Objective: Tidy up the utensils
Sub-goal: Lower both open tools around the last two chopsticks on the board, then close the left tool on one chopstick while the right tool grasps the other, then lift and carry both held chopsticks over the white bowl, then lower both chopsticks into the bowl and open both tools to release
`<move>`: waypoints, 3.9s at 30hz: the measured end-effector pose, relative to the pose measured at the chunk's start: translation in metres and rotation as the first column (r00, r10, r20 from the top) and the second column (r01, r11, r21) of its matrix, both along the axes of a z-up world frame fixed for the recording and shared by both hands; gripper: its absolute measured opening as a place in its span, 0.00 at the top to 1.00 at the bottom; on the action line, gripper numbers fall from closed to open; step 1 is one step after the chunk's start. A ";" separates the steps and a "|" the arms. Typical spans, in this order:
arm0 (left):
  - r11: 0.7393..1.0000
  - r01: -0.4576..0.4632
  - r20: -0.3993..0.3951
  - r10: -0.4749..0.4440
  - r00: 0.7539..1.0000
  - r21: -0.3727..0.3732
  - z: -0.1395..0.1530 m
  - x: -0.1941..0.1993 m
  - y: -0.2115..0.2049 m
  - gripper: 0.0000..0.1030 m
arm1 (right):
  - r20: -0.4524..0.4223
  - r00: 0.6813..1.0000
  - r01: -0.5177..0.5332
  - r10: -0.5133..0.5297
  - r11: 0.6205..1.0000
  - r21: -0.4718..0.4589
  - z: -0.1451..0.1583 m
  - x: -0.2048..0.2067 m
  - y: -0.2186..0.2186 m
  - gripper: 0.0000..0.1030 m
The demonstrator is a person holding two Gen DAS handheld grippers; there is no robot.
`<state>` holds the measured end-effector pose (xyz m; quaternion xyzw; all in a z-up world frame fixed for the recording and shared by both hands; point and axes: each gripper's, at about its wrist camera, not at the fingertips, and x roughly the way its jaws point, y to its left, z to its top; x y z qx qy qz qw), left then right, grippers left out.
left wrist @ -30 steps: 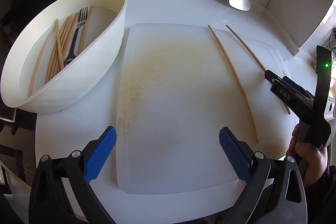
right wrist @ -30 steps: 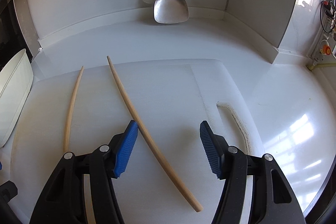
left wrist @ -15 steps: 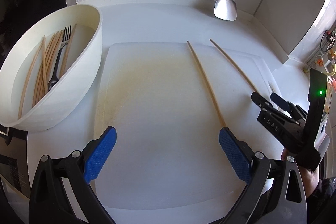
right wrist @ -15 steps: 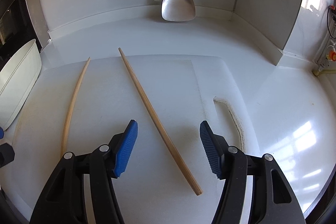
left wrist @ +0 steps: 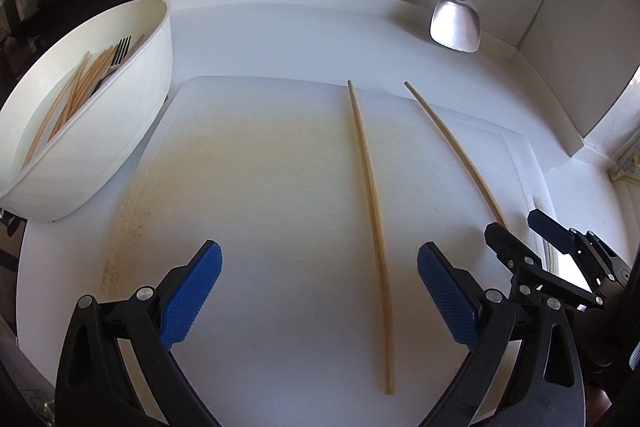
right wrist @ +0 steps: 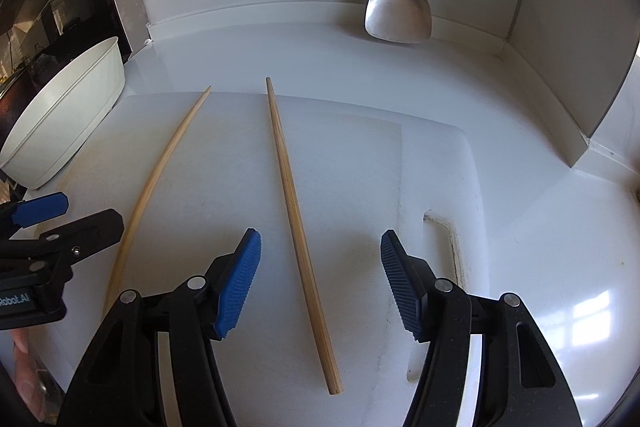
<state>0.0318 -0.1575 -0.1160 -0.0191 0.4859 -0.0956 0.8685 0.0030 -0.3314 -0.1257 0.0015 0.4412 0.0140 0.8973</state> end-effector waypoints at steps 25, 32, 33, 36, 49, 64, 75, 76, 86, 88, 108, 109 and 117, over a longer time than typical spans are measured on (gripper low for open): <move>0.993 -0.083 0.098 0.075 0.992 0.082 -0.014 -0.012 -0.018 0.26 | 0.044 0.993 -0.110 0.110 0.994 -0.008 0.001 0.001 0.000 0.55; 0.993 -0.085 0.098 0.077 0.992 0.081 -0.010 -0.012 -0.029 0.55 | 0.041 0.989 -0.143 0.144 0.989 -0.028 0.004 0.001 0.009 0.78; 0.993 -0.085 0.099 0.077 0.992 0.079 -0.009 -0.012 -0.031 0.59 | 0.040 0.988 -0.146 0.147 0.989 -0.031 0.004 0.002 0.010 0.80; 0.995 -0.069 0.097 0.062 0.993 0.074 -0.008 -0.013 -0.037 0.82 | 0.041 0.986 -0.160 0.162 0.985 -0.062 0.005 0.001 0.016 0.87; 0.999 -0.026 0.060 0.027 0.998 -0.019 -0.001 -0.018 -0.027 0.93 | 0.037 0.994 -0.106 0.107 0.994 -0.023 0.009 -0.004 0.013 0.94; 0.994 -0.032 0.099 0.043 0.994 -0.109 0.070 -0.025 0.034 0.93 | 0.106 0.992 -0.072 0.063 0.994 0.086 0.069 -0.016 0.039 0.94; 0.974 -0.201 0.143 0.215 0.966 -0.101 0.118 -0.015 0.169 0.93 | 0.194 0.967 -0.183 0.162 0.979 0.094 0.139 0.014 0.135 0.94; 0.972 -0.215 0.147 0.228 0.962 -0.099 0.118 -0.010 0.184 0.93 | 0.200 0.965 -0.192 0.171 0.977 0.095 0.142 0.020 0.148 0.94; 0.981 -0.183 0.135 0.190 0.972 -0.062 0.101 0.064 0.308 0.93 | 0.167 0.976 -0.164 0.141 0.977 0.137 0.134 0.087 0.279 0.94; 0.984 -0.168 0.113 0.173 0.978 -0.053 0.094 0.080 0.319 0.93 | 0.146 0.980 -0.155 0.133 0.976 0.155 0.128 0.098 0.297 0.94; 0.995 -0.093 -0.055 0.092 0.994 -0.023 0.034 0.138 0.326 0.93 | -0.153 0.974 -0.136 0.165 0.973 0.184 0.052 0.159 0.350 0.94; 0.995 -0.094 -0.063 0.092 0.994 -0.022 0.032 0.139 0.326 0.93 | -0.162 0.973 -0.134 0.165 0.973 0.189 0.051 0.160 0.349 0.94; 0.994 -0.109 -0.117 0.108 0.987 -0.005 0.020 0.144 0.323 0.90 | -0.203 0.962 -0.143 0.185 0.968 0.206 0.043 0.165 0.349 0.91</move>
